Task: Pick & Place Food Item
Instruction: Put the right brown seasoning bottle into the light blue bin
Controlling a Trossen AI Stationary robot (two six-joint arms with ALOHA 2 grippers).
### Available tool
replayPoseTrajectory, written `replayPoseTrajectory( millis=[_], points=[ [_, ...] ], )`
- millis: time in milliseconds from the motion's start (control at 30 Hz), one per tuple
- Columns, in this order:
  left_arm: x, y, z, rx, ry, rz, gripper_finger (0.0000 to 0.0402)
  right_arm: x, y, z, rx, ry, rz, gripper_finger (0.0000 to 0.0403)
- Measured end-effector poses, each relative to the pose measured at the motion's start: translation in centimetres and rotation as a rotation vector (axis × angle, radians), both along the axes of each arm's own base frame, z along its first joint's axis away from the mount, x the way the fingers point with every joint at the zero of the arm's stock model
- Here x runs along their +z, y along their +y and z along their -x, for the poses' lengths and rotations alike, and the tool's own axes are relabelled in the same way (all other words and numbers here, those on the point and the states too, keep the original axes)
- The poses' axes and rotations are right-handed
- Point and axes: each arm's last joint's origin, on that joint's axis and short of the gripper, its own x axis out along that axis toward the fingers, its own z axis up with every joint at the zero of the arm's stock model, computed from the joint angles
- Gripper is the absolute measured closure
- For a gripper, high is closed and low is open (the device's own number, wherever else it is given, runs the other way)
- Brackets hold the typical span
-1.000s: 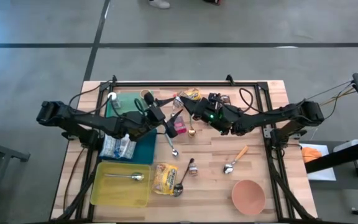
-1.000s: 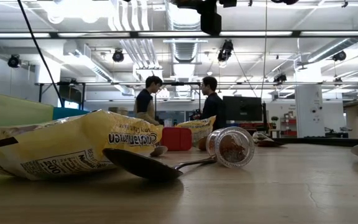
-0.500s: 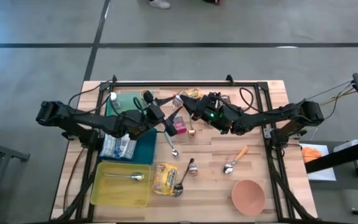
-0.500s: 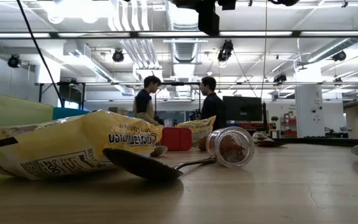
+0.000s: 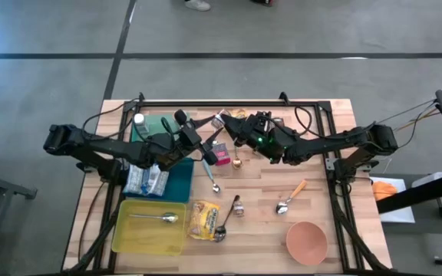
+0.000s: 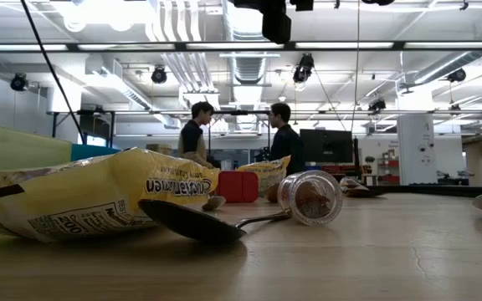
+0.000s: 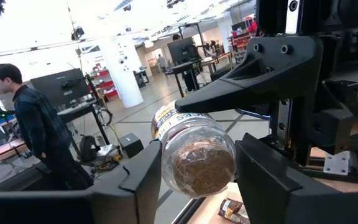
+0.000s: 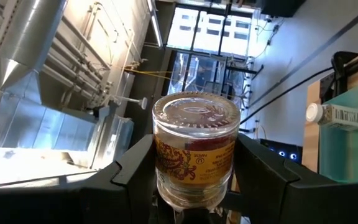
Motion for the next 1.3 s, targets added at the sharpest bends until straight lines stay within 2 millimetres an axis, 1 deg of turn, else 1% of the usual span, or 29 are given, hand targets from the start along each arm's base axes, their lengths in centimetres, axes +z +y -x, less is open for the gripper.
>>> replayPoseTrajectory(
  millis=[500, 567, 667, 767, 867, 1300],
  points=[
    [0.03, 0.00, 0.09, 0.006, 0.005, -0.001, 0.0234, -0.05, 0.02, -0.03, 0.006, 0.001, 0.002, 0.0226],
    [0.06, 0.00, 0.14, 0.005, 0.006, -0.001, 0.0234, -0.05, 0.02, -0.03, 0.007, 0.002, 0.005, 0.0217],
    [0.18, -0.03, 0.26, -0.009, 0.008, -0.005, 0.0234, -0.08, 0.06, -0.07, 0.019, 0.003, 0.009, 0.0190],
    [0.04, -0.15, 0.20, -0.046, 0.018, -0.007, 0.0256, -0.32, 0.31, -0.26, 0.058, 0.016, 0.017, 0.0167],
    [0.14, -0.23, 0.25, -0.051, 0.013, -0.006, 0.0261, -0.22, 0.39, -0.27, 0.070, 0.009, 0.020, 0.0153],
    [0.09, -0.57, 0.37, -0.037, 0.024, -0.004, 0.0265, -0.11, 0.28, -0.22, 0.048, 0.017, 0.036, 0.0145]
  ],
)
